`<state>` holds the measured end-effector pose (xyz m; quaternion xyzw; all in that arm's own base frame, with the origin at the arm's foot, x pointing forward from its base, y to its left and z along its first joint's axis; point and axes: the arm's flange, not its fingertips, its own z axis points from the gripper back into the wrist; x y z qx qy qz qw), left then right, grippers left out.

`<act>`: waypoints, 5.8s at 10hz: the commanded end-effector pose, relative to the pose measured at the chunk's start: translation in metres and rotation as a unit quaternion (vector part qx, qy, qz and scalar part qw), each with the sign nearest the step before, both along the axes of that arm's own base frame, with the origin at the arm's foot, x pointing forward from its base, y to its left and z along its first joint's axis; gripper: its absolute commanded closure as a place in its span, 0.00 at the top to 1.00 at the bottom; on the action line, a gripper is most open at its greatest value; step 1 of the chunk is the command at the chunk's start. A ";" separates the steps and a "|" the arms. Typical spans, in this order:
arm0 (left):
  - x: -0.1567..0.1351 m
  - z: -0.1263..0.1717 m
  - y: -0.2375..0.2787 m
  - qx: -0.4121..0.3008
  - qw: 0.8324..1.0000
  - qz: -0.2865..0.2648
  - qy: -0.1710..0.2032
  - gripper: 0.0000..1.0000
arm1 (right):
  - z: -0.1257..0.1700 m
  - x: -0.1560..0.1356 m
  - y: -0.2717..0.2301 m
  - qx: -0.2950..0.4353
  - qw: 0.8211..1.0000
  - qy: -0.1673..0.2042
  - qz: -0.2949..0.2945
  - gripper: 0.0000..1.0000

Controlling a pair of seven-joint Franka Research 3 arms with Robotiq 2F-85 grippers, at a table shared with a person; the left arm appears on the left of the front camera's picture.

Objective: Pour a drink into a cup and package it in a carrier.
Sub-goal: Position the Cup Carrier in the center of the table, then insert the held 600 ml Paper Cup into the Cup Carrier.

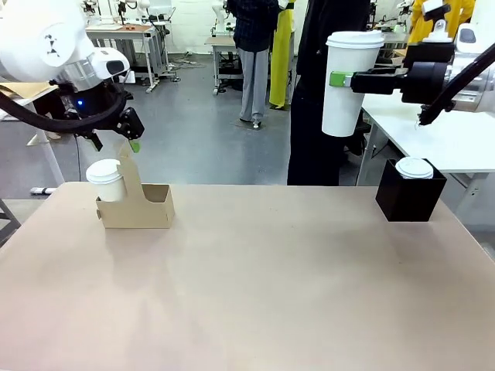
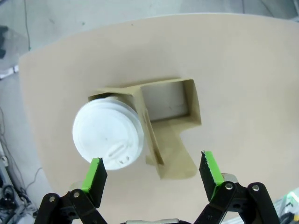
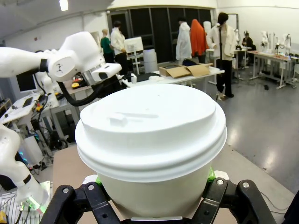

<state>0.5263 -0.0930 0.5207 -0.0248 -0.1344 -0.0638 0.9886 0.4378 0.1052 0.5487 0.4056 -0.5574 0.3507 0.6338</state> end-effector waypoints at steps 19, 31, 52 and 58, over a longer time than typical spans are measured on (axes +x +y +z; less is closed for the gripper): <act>0.032 -0.017 0.000 0.002 0.999 0.051 0.008 0.13 | 0.006 0.003 0.002 0.006 1.000 -0.003 0.000 0.80; 0.034 -0.020 0.003 0.032 0.998 0.040 0.044 0.00 | 0.006 0.003 0.002 0.006 1.000 -0.003 0.000 0.80; -0.132 -0.040 -0.295 0.030 0.993 0.100 0.063 0.00 | 0.006 0.003 0.002 0.006 1.000 -0.003 0.000 0.80; -0.126 -0.029 -0.295 0.019 0.993 0.086 0.085 0.00 | 0.006 0.003 0.002 0.006 1.000 -0.003 0.000 0.80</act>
